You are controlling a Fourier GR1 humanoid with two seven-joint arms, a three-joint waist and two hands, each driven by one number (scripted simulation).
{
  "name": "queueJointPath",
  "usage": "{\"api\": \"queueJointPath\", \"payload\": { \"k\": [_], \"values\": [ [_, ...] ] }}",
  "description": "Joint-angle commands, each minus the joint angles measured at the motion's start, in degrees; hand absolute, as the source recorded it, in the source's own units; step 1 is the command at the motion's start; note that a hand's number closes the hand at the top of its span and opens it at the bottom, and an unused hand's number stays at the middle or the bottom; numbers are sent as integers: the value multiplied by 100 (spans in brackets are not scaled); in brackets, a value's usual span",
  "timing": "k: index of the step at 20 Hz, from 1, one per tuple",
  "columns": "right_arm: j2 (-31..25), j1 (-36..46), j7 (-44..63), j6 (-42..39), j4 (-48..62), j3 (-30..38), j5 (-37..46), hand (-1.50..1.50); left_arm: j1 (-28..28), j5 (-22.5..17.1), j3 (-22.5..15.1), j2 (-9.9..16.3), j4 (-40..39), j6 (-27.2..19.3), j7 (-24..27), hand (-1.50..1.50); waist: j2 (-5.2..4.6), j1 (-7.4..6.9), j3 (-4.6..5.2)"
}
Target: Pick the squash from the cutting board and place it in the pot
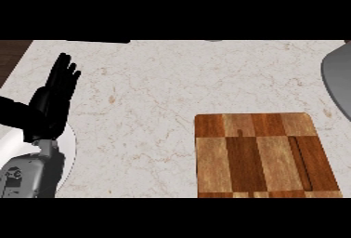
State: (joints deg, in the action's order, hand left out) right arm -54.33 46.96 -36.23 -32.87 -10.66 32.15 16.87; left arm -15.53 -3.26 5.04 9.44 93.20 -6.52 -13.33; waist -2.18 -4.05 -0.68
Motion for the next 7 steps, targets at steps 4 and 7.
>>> {"api": "queueJointPath", "payload": {
  "k": [4, 7],
  "values": [
    [-220, -266, -533, -873, -17, 36, -106, -150, -20, -9, 29, 30, 77, -8, -42, 0, -18, -12, -30],
    [-280, -297, -523, -980, -93, 0, -120, -150, -84, -46, 89, 75, -3, 24, -29, 0, -4, 23, -18]
  ]
}}
